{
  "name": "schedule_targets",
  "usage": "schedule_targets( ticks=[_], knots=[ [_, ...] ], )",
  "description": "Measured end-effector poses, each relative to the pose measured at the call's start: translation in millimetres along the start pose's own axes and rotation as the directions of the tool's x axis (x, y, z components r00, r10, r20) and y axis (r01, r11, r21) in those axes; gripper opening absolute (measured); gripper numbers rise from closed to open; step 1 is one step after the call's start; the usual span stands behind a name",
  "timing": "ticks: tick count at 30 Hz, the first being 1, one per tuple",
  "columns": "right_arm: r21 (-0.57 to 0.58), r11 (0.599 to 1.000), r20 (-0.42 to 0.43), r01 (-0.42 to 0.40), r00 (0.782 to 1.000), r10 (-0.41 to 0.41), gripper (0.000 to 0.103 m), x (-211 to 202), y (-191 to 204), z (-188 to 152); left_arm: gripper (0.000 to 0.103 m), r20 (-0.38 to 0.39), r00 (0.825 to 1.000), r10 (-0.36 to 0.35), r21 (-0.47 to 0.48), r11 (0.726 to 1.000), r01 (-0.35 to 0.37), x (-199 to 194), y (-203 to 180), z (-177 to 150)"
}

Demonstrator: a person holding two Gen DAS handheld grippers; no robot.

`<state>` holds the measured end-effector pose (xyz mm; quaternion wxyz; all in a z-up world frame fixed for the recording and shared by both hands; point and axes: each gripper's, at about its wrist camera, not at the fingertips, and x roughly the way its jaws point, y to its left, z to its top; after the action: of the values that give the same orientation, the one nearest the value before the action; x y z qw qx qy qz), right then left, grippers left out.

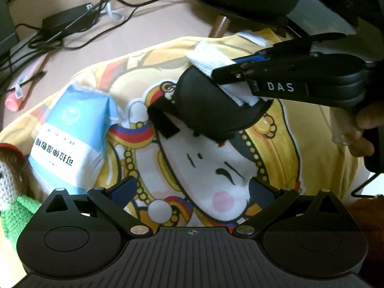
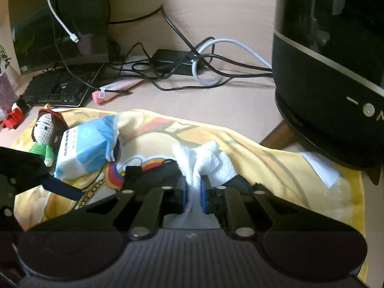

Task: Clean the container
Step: 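Wipe the black eye mask cup with the tissue in the right tool, then rub the tissue along the eye mask's edge and strap with the right tool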

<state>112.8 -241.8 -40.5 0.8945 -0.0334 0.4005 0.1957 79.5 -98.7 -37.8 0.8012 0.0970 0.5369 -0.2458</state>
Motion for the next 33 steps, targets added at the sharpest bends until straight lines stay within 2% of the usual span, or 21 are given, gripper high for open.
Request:
schedule_targets(
  ticks=[18,21,23,26,27,28,31,33],
  knots=[
    [-0.026,0.999,-0.006,-0.018,1.000,0.018,0.014,-3.2,11.0,-1.9,0.102,-0.013,1.000,-0.007,0.012,1.000,0.007,-0.8,-5.4,-3.6],
    [-0.016,0.999,-0.006,-0.045,0.999,0.045,0.014,-5.7,11.9,-2.6,0.102,-0.016,1.000,-0.008,0.011,1.000,0.008,-0.3,-6.1,-3.8],
    [0.020,0.994,-0.012,-0.108,0.994,0.109,0.014,-10.0,10.0,-3.4,0.102,-0.015,1.000,-0.007,0.013,1.000,0.008,-0.6,-6.6,-3.8],
    [0.106,0.961,-0.029,-0.254,0.965,0.259,0.014,-19.6,3.1,-8.2,0.102,0.026,1.000,0.009,0.037,0.999,-0.010,-7.0,-9.1,-1.9],
    [0.125,0.950,-0.034,-0.287,0.955,0.293,0.014,-23.4,1.4,-11.9,0.102,0.051,0.999,0.014,0.054,0.998,-0.017,-11.1,-10.2,-0.8],
    [0.127,0.949,-0.032,-0.290,0.955,0.296,0.014,-27.9,-0.7,-15.8,0.102,0.084,0.996,0.019,0.077,0.997,-0.025,-16.2,-11.8,0.1],
    [0.115,0.971,-0.020,-0.209,0.977,0.212,0.014,-38.9,-13.6,-23.9,0.102,0.193,0.979,0.065,0.183,0.978,-0.101,-29.0,-21.9,-0.2],
    [0.134,0.985,-0.020,-0.110,0.993,0.114,0.014,-41.8,-31.6,-26.0,0.102,0.270,0.958,0.102,0.276,0.944,-0.178,-32.5,-32.7,-1.9]
  ],
)
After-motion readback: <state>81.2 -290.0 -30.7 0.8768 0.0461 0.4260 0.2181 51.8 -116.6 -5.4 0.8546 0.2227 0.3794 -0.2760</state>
